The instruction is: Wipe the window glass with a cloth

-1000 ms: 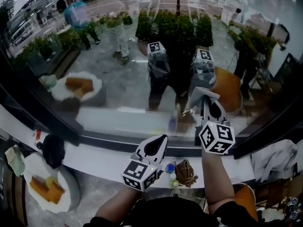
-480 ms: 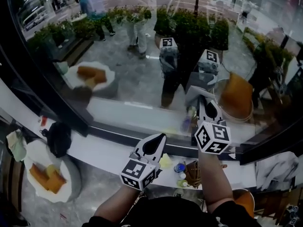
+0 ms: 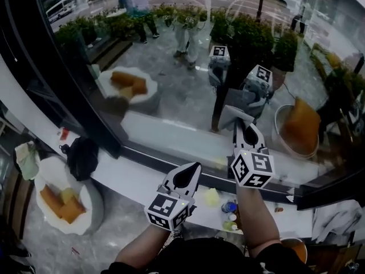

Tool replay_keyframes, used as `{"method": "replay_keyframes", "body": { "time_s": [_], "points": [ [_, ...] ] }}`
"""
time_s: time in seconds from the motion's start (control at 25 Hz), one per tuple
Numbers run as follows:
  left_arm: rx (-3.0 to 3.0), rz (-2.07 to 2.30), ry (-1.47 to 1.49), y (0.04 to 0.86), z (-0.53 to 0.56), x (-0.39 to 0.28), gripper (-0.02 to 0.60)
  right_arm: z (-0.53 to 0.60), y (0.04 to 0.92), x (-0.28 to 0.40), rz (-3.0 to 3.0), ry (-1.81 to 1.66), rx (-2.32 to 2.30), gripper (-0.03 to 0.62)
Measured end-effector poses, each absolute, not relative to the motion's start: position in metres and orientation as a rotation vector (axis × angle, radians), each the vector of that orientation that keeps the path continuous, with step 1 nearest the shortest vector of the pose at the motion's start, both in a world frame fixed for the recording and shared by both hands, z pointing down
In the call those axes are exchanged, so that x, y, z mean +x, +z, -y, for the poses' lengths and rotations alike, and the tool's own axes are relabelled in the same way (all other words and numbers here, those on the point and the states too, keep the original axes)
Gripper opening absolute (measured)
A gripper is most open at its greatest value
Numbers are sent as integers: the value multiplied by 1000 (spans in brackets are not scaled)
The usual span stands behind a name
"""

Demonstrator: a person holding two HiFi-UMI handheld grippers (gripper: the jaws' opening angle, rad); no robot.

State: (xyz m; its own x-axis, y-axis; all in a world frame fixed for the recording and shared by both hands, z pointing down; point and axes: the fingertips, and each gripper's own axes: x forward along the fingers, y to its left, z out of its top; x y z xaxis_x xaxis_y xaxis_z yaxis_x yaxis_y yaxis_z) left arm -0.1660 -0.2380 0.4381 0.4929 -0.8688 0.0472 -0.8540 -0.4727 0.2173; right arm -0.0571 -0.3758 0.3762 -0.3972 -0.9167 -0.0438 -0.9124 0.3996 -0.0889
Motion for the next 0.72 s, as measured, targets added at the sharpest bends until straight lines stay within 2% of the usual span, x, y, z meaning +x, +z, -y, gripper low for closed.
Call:
{"method": "replay_keyframes", "body": {
  "time_s": [0.28, 0.72],
  "points": [
    [2499, 1539, -74, 441, 240, -220, 8, 384, 382, -109, -2568, -109, -1629, 41],
    [2553, 1512, -13, 447, 239, -246, 8, 384, 387, -125, -2516, -96, -1657, 41]
  ]
}}
